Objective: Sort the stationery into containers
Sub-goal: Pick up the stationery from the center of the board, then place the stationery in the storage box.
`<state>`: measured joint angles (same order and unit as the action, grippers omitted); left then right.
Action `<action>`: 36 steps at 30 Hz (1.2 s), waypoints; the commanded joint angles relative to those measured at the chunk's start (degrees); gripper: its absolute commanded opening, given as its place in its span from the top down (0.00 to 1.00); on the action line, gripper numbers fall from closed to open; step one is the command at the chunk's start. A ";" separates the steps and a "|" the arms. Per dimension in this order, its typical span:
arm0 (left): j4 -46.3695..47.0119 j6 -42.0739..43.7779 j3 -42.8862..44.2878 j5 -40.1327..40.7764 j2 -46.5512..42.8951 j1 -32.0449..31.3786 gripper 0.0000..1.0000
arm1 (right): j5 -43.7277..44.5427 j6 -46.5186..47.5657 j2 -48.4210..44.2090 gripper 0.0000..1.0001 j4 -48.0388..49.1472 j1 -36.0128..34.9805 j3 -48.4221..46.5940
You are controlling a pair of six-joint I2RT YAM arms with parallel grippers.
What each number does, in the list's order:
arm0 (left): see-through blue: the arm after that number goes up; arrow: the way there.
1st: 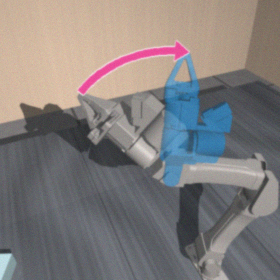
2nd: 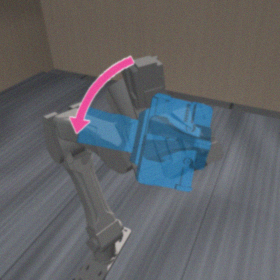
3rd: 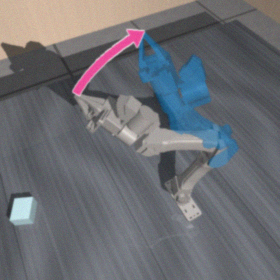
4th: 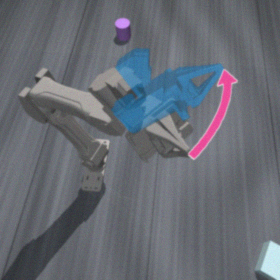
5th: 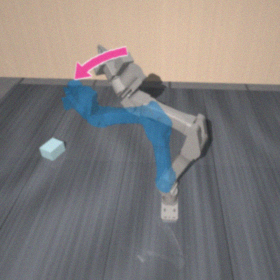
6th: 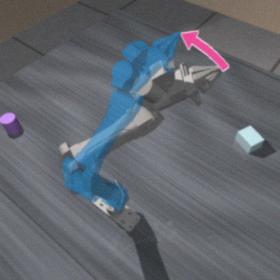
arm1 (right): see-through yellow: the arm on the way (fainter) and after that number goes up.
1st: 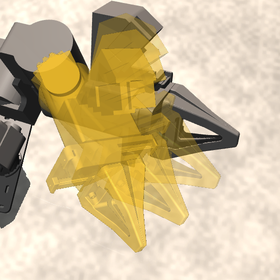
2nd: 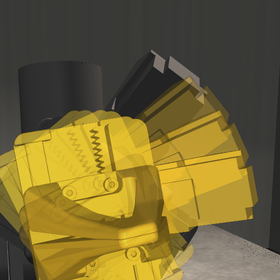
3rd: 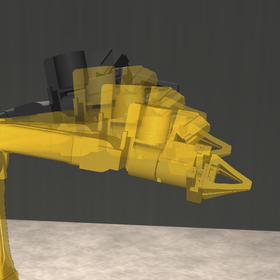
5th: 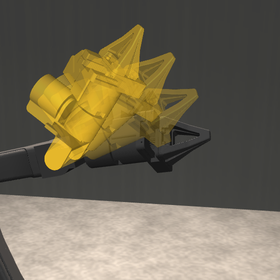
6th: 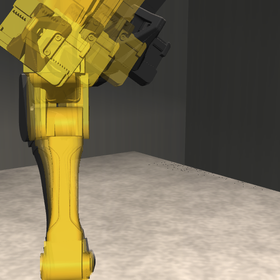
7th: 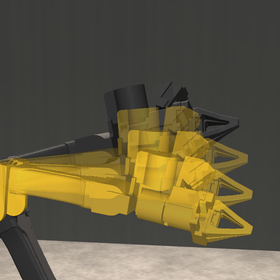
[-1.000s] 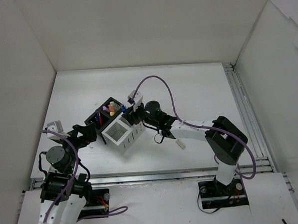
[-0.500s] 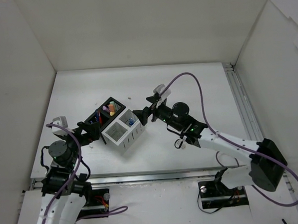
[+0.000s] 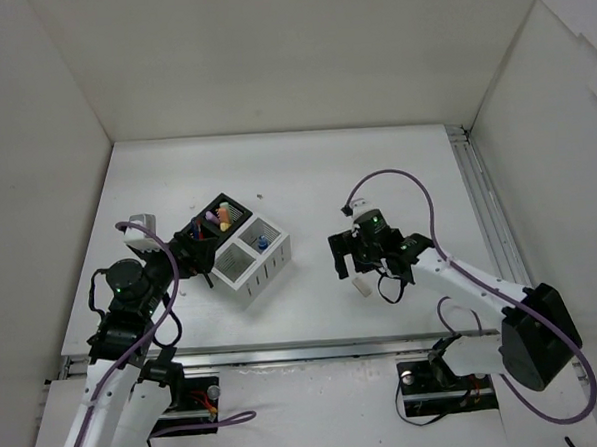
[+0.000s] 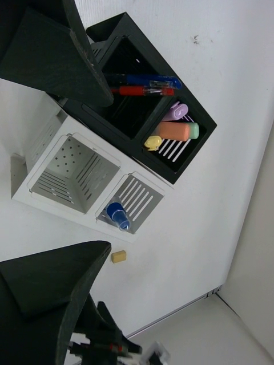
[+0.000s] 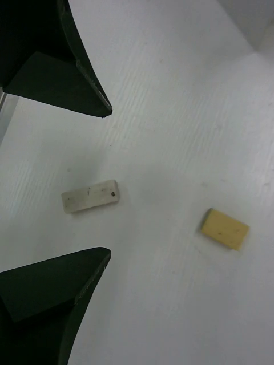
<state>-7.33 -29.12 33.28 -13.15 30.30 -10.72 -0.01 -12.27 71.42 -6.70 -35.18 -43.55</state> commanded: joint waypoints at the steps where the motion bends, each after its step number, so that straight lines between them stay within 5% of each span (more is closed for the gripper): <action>1: 5.22 0.82 2.93 -1.53 0.72 -0.18 0.00 | -5.95 -4.60 5.47 0.04 -5.08 1.69 0.57; 5: 4.09 1.00 3.02 -0.92 0.20 -0.18 0.00 | -7.72 -6.09 12.07 0.15 -5.52 2.66 0.48; 9: 2.50 1.35 3.20 1.10 -1.04 -0.18 0.00 | -7.46 -6.10 17.08 0.38 -5.78 3.10 -0.66; 11: 1.80 1.44 3.20 2.07 -2.09 -0.18 0.00 | -7.29 -6.53 16.65 0.82 -6.04 3.01 -1.01; 13: 1.27 1.61 3.29 2.51 -2.70 -0.18 0.00 | -7.28 -6.10 14.64 0.92 -6.66 2.84 -1.71; 21: 1.27 1.70 3.20 1.28 -2.27 -0.18 0.00 | -6.93 1.10 1.71 1.00 -5.00 -4.01 -13.83; 24: 1.36 1.44 3.20 1.02 -2.18 -0.18 0.00 | -13.33 5.75 1.70 1.00 0.62 -6.91 -19.19; 28: -1.35 0.21 3.72 3.64 -2.71 -0.18 0.00 | -13.44 15.75 6.79 1.00 6.08 -13.41 -26.74; 36: -7.69 -3.39 3.73 12.43 -7.35 -0.18 0.00 | -21.26 18.25 21.29 0.99 13.28 -18.08 -38.62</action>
<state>-14.66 -30.20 34.39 -5.06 24.49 -10.79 -17.74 3.29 89.43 0.30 -52.53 -78.89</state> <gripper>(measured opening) 0.996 0.177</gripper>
